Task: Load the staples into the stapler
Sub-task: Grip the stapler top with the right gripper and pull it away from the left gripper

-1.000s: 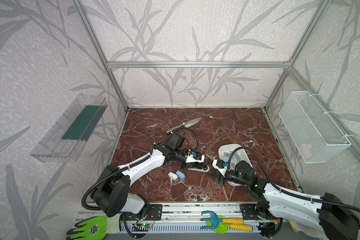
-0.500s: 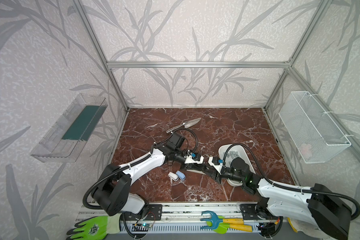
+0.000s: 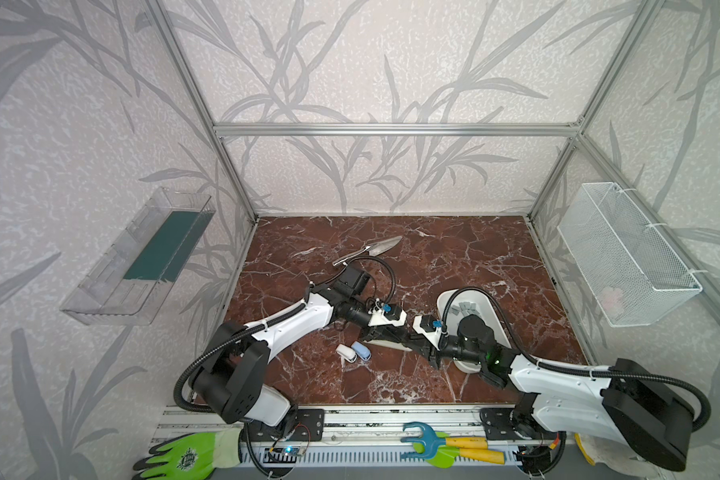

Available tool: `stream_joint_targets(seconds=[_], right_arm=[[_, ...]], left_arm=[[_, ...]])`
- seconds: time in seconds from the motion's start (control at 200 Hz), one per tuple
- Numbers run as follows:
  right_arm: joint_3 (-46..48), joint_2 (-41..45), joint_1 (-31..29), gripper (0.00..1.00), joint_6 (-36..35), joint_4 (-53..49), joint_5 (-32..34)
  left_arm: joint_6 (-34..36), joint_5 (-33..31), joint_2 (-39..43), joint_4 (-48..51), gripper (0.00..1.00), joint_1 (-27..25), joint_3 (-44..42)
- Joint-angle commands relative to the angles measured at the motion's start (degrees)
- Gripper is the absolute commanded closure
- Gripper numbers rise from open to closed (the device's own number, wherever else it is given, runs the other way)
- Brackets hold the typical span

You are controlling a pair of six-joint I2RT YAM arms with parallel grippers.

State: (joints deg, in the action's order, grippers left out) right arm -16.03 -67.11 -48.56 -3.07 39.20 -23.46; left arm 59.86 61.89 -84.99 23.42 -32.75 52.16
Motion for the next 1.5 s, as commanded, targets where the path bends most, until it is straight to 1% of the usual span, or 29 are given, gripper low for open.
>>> stream_joint_targets(seconds=[0.0, 0.1, 0.19, 0.235, 0.295, 0.395, 0.53, 0.565, 0.585, 0.625, 0.755, 0.875, 0.885, 0.915, 1.045, 1.105, 1.115, 1.234, 1.294, 1.354, 1.379, 1.439, 1.494], right_arm=[[1.21, -1.37, -1.09, 1.0, 1.3, 1.52, 3.75], [4.2, -2.38, -3.22, 1.0, 2.2, 5.11, 7.23], [5.54, -2.32, -6.79, 1.0, 1.51, 3.89, 12.1], [6.2, -2.47, -8.02, 1.0, 1.44, 3.87, 13.35], [7.57, -3.29, -8.47, 1.0, 2.04, 5.14, 13.58], [8.38, -4.17, -8.51, 1.0, 3.13, 6.15, 13.84], [9.21, -3.43, -9.72, 1.0, 3.67, 6.59, 15.3], [9.43, -3.21, -9.72, 1.0, 3.52, 6.5, 15.83], [9.54, -3.12, -11.34, 1.0, 3.35, 6.46, 16.08], [9.78, -3.03, -11.42, 1.0, 3.2, 6.41, 16.61], [10.14, -3.02, -11.45, 1.0, 2.16, 5.65, 18.0], [10.06, -4.28, -11.47, 1.0, 1.41, 5.34, 18.0], [10.06, -4.46, -11.47, 1.0, 1.34, 5.36, 18.01], [10.06, -5.0, -11.41, 1.0, 1.2, 5.51, 18.08], [9.28, -7.71, -11.46, 1.0, 0.86, 5.93, 18.63], [9.26, -8.53, -11.45, 1.0, 1.05, 6.91, 18.48], [9.33, -8.66, -11.44, 1.0, 1.09, 7.07, 18.46], [9.48, -8.67, -11.51, 1.0, 1.83, 8.06, 18.8], [9.65, -8.27, -11.5, 1.0, 2.04, 8.03, 18.81], [10.04, -7.62, -11.48, 1.0, 2.34, 8.08, 18.81], [10.18, -7.24, -11.47, 1.0, 2.39, 7.93, 18.67], [10.41, -6.11, -11.82, 1.0, 2.7, 7.47, 18.46], [10.66, -4.91, -12.4, 1.0, 2.93, 7.01, 18.46]], left_arm=[[0.05, 9.5, 1.71, -6.36, 1.0, 2.05, 2.34], [-2.66, 9.49, 2.02, -9.8, 1.0, 3.41, 1.93], [-2.73, 9.88, 2.04, -10.96, 1.0, 4.05, 1.4], [-2.51, 10.41, 2.02, -10.94, 1.0, 4.32, 1.36], [-2.04, 10.62, 1.89, -10.51, 1.0, 4.51, 1.67], [-0.24, 9.02, 1.95, -7.93, 1.0, 4.61, 2.28], [0.01, 9.03, 2.59, -8.85, 1.0, 5.24, 1.38], [0.08, 9.32, 2.72, -9.09, 1.0, 5.35, 1.28], [0.15, 9.45, 2.81, -9.09, 1.0, 5.46, 1.24], [0.28, 10.05, 2.87, -8.9, 1.0, 5.84, 1.26], [2.62, 14.95, 2.54, -7.58, 1.0, 8.76, 1.35], [2.99, 14.04, 3.26, -6.23, 1.0, 9.9, 1.33], [4.53, 14.05, 3.39, -6.14, 1.0, 9.9, 1.18], [5.32, 14.11, 3.76, -6.33, 1.0, 9.9, 0.87], [4.02, 15.92, 4.81, -8.81, 1.0, 9.99, -0.37], [3.95, 15.66, 4.84, -9.62, 1.0, 9.99, -0.48], [2.46, 15.42, 4.79, -9.71, 1.0, 9.99, -0.55], [-4.13, 11.68, 4.44, -16.09, 1.0, 10.24, -2.16], [-10.77, 8.76, 5.08, -24.16, 1.0, 10.58, -4.67], [-17.87, 4.59, 6.2, -35.27, 1.0, 10.76, -8.66], [-20.14, 2.44, 6.75, -39.73, 0.98, 10.74, -10.26], [-23.26, -0.99, 7.85, -46.46, 0.93, 10.92, -12.89], [-24.74, -2.91, 8.5, -48.07, 0.91, 11.04, -13.24]])
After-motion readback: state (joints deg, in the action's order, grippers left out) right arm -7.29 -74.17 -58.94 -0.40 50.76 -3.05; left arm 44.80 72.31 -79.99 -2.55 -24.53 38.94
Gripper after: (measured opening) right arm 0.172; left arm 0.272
